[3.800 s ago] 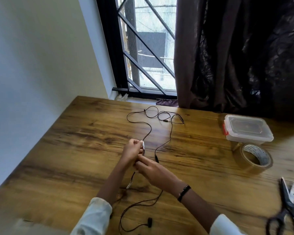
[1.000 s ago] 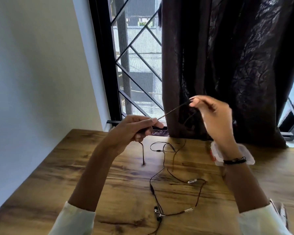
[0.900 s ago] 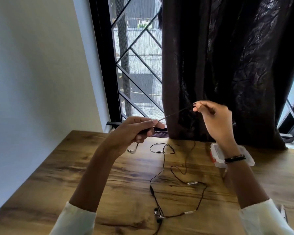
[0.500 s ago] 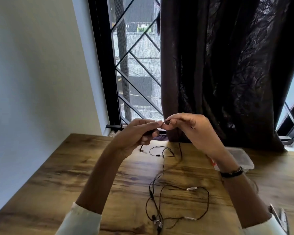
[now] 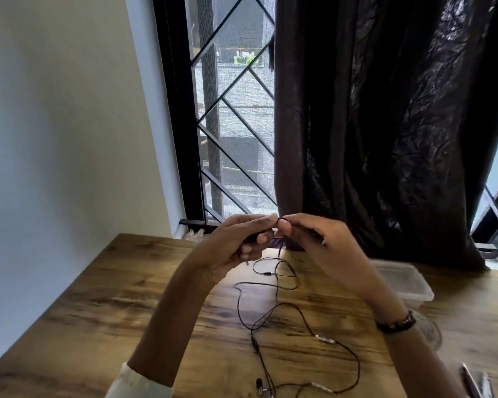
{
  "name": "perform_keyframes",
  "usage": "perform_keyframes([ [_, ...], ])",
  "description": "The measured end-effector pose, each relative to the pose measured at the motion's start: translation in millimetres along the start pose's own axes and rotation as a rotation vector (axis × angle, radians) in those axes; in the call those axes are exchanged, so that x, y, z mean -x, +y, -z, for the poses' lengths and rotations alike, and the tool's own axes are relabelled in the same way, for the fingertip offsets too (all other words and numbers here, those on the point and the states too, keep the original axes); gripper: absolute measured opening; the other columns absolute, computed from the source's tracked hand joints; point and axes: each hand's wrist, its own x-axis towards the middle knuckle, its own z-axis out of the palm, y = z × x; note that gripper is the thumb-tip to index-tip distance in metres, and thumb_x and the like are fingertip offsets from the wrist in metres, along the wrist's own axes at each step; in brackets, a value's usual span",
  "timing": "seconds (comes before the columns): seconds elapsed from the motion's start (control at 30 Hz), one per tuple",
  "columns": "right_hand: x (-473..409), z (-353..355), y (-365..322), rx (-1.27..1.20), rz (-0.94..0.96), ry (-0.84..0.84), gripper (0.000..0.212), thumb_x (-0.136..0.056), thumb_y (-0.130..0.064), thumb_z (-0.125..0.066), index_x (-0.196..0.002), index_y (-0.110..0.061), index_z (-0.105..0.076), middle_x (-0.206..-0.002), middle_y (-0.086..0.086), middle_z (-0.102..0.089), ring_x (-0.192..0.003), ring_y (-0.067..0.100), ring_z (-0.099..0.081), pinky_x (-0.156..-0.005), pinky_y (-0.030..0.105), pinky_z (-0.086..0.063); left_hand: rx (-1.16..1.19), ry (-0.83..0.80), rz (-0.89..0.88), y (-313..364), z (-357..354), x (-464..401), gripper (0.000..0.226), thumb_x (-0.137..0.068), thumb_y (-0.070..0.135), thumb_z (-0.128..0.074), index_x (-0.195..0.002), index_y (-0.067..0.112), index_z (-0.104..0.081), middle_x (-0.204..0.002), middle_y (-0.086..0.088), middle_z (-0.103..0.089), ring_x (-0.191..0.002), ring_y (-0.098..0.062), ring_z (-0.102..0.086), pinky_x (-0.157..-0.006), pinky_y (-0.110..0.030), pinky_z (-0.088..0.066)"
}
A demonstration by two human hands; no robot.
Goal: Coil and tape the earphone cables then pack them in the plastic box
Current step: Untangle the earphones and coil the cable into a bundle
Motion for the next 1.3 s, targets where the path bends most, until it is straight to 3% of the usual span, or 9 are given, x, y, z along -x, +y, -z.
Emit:
perform_keyframes([
  [0.23, 0.8, -6.3, -6.4, -0.07, 0.086, 0.138, 0.019, -0.094, 0.003, -0.054, -0.101, -0.003, -0.071, -0.087, 0.006, -0.068, -0.079, 0.01, -0.065, -0.071, 0.017, -0.05, -0.011, -0.076, -0.049, -3.5, -7.4, 4.0, 0.022, -0.094, 0.025, -0.052, -0.101, 0.016, -0.072, -0.072, 0.007, -0.059, -0.064, -0.004, -0.054, -0.067, -0.015, -0.048],
  [0.43, 5.3, -24.7, -3.3, -0.221, -0.016, 0.273, 0.018, -0.097, 0.0, -0.051, -0.1, -0.002, -0.068, -0.075, 0.004, -0.063, -0.058, 0.002, -0.055, -0.055, 0.01, -0.043, 0.076, -0.12, -0.085, -3.5, -15.6, -0.1, 0.025, -0.095, 0.02, -0.05, -0.109, 0.013, -0.07, -0.071, 0.007, -0.053, -0.057, 0.0, -0.042, -0.057, -0.013, -0.041],
  [0.57, 4.4, -26.4, -4.7, -0.288, -0.054, 0.349, 0.017, -0.096, 0.0, -0.052, -0.098, 0.0, -0.069, -0.089, 0.008, -0.07, -0.076, 0.003, -0.065, -0.064, 0.007, -0.048, 0.136, -0.155, -0.101, -6.6, -22.4, 0.6, 0.024, -0.097, 0.018, -0.046, -0.104, 0.012, -0.068, -0.067, 0.007, -0.05, -0.055, -0.001, -0.04, -0.056, -0.013, -0.04],
  [0.7, 6.8, -34.0, -3.7, -0.277, -0.114, 0.341, 0.023, -0.096, -0.001, -0.053, -0.091, -0.015, -0.07, -0.078, -0.003, -0.071, -0.072, 0.009, -0.067, -0.065, 0.02, -0.053, 0.208, -0.097, -0.152, -6.3, -28.6, -3.1, 0.022, -0.096, 0.013, -0.047, -0.106, 0.003, -0.065, -0.065, 0.006, -0.049, -0.052, 0.0, -0.037, -0.053, -0.013, -0.039],
  [0.77, 10.5, -42.5, -1.3, -0.237, -0.144, 0.315, 0.021, -0.098, -0.001, -0.05, -0.088, -0.006, -0.068, -0.073, 0.005, -0.068, -0.062, 0.014, -0.06, -0.058, 0.032, -0.05, 0.257, -0.009, -0.196, -6.1, -31.2, -7.1, 0.025, -0.094, 0.009, -0.049, -0.107, 0.0, -0.067, -0.065, 0.005, -0.05, -0.052, -0.001, -0.038, -0.051, -0.013, -0.037],
  [0.87, 19.1, -51.6, -0.8, -0.219, -0.177, 0.343, 0.024, -0.099, -0.005, -0.048, -0.08, -0.005, -0.062, -0.063, 0.001, -0.058, -0.053, 0.005, -0.046, -0.052, 0.024, -0.038, 0.216, 0.064, -0.236, -9.0, -34.0, -9.6, 0.028, -0.095, 0.003, -0.042, -0.117, 0.0, -0.06, -0.069, 0.004, -0.057, -0.053, -0.001, -0.043, -0.053, -0.013, -0.039],
  [1.03, 34.6, -55.6, -7.9, -0.033, -0.148, 0.299, 0.024, -0.098, -0.015, -0.051, -0.076, -0.011, -0.06, -0.059, -0.004, -0.057, -0.054, 0.012, -0.051, -0.051, 0.018, -0.036, 0.007, 0.139, -0.272, -13.8, -35.9, -7.0, 0.035, -0.099, -0.005, -0.035, -0.13, 0.001, -0.049, -0.087, 0.002, -0.065, -0.072, -0.002, -0.057, -0.068, -0.013, -0.048],
  [1.13, 43.2, -52.9, -11.8, 0.034, -0.105, 0.272, 0.017, -0.097, -0.015, -0.055, -0.086, -0.011, -0.067, -0.062, -0.004, -0.059, -0.056, 0.008, -0.053, -0.054, 0.019, -0.041, -0.091, 0.157, -0.312, -14.5, -34.3, -4.9, 0.04, -0.099, -0.008, -0.032, -0.135, 0.003, -0.045, -0.105, -0.004, -0.067, -0.096, -0.008, -0.064, -0.086, -0.018, -0.049],
  [1.3, 53.1, -36.4, -18.6, 0.133, -0.098, 0.284, 0.012, -0.095, -0.017, -0.061, -0.09, -0.014, -0.071, -0.069, -0.016, -0.059, -0.059, 0.001, -0.053, -0.057, 0.013, -0.038, -0.175, 0.064, -0.338, -16.6, -28.8, -0.3, 0.045, -0.099, -0.011, -0.029, -0.141, 0.002, -0.035, -0.128, -0.011, -0.061, -0.121, -0.019, -0.058, -0.097, -0.022, -0.045],
])
